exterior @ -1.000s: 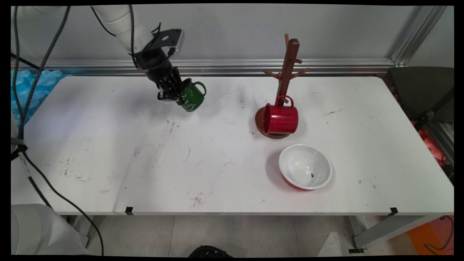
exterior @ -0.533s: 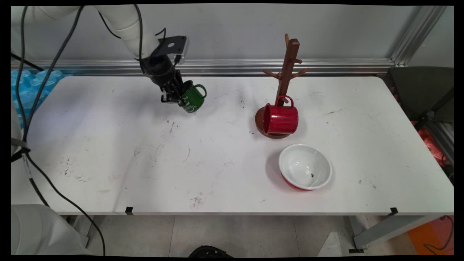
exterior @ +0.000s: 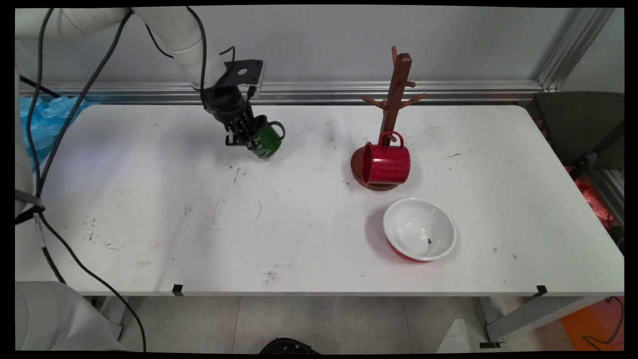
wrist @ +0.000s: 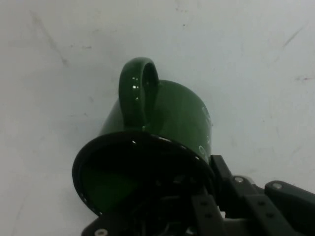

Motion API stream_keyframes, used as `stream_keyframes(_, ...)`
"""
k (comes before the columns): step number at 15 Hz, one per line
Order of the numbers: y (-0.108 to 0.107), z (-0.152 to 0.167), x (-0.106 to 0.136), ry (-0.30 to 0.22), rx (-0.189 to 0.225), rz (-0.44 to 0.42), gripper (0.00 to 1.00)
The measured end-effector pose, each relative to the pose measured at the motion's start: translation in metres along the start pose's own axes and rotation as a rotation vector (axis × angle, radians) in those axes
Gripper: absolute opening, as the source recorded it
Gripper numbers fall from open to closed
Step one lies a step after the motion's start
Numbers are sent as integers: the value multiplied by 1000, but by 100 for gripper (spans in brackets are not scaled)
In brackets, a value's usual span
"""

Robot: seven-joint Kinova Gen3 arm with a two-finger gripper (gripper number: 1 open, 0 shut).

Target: Place the picked object on the table

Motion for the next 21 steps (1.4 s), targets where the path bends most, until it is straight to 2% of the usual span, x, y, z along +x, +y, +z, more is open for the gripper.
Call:
stream_keyframes(11,2,12,8,-18,3,22,0)
stream_keyframes(12,2,12,9,-18,1,22,100)
stream_keyframes(21,5,15,16,-4,-12,29,100)
